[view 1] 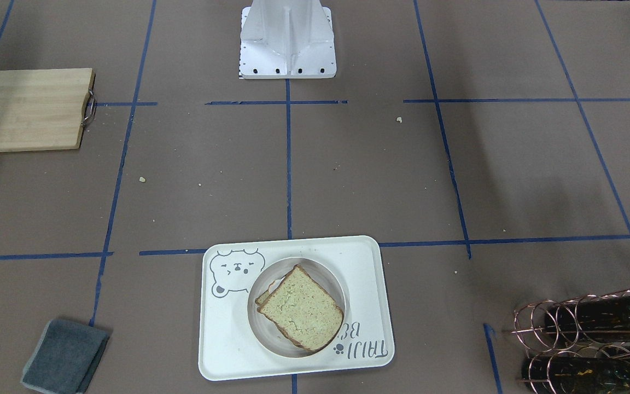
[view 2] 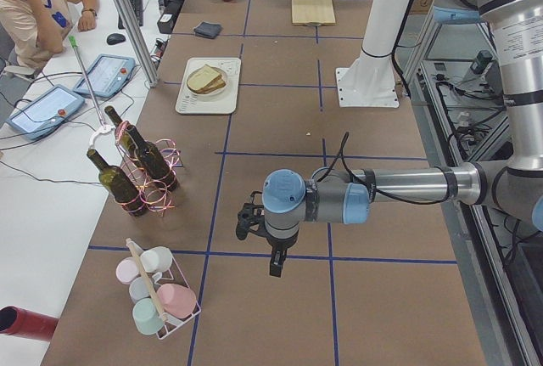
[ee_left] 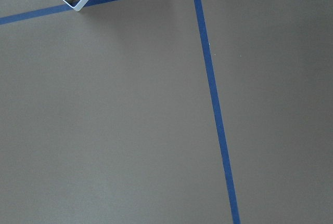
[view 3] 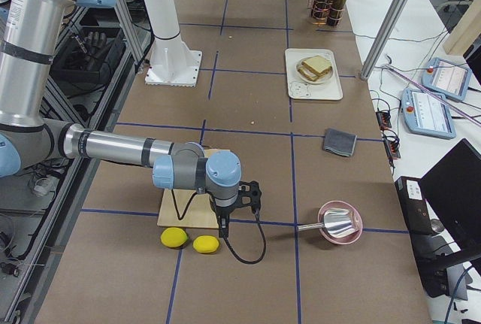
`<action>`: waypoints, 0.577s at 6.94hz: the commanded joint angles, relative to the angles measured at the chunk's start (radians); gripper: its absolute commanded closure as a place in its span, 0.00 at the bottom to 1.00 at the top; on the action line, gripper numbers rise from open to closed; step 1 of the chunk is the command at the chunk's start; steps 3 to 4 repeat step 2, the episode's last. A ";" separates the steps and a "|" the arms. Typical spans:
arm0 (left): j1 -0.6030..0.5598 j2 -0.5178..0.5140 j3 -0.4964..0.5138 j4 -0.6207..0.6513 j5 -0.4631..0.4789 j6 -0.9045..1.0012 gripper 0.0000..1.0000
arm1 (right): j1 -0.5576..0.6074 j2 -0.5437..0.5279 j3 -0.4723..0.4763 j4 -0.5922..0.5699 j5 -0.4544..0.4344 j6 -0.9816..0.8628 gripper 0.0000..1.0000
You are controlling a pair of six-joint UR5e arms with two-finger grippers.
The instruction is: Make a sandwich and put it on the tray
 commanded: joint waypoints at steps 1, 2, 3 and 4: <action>0.002 -0.002 -0.001 0.000 0.001 0.000 0.00 | 0.000 -0.001 -0.004 0.000 0.001 0.000 0.00; 0.002 -0.002 -0.002 0.000 0.001 0.000 0.00 | 0.000 -0.001 -0.004 -0.002 0.001 0.000 0.00; 0.002 -0.002 -0.002 0.000 0.001 0.000 0.00 | 0.000 -0.001 -0.004 -0.002 0.001 0.000 0.00; 0.002 -0.002 -0.002 0.000 0.001 0.000 0.00 | 0.000 -0.001 -0.004 -0.002 0.001 0.000 0.00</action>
